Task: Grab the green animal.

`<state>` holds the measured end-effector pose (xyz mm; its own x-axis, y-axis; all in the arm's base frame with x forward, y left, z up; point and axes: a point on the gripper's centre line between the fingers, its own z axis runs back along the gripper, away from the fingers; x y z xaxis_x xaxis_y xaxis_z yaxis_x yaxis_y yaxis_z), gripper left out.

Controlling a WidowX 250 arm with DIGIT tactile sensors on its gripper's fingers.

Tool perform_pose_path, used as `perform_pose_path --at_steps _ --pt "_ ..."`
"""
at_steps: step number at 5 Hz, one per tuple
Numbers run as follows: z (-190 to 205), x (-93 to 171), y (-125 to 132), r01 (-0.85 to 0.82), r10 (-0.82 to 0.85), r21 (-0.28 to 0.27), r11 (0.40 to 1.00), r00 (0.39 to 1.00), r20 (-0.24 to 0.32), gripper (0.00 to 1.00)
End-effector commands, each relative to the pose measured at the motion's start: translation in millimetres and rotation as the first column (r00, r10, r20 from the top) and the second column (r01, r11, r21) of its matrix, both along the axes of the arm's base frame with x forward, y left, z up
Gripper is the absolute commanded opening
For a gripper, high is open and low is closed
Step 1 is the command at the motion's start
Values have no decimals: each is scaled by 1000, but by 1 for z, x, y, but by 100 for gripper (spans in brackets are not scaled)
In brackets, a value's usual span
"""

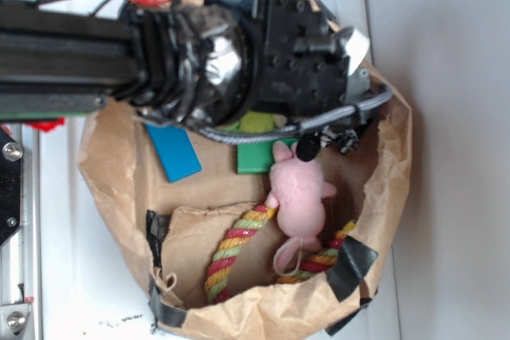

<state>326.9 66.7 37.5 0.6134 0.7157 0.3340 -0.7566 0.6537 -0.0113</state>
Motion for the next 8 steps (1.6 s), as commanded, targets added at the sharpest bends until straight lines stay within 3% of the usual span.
perform_pose_path --at_steps 1,3,4,8 --pt "17 -19 -13 80 -80 4 997 996 41 100" --pt "26 -31 -16 125 -124 -21 992 991 46 100" --pt "27 -29 -14 102 -100 -27 994 993 67 0" --pt "47 -18 -2 77 -70 -52 996 990 119 0"
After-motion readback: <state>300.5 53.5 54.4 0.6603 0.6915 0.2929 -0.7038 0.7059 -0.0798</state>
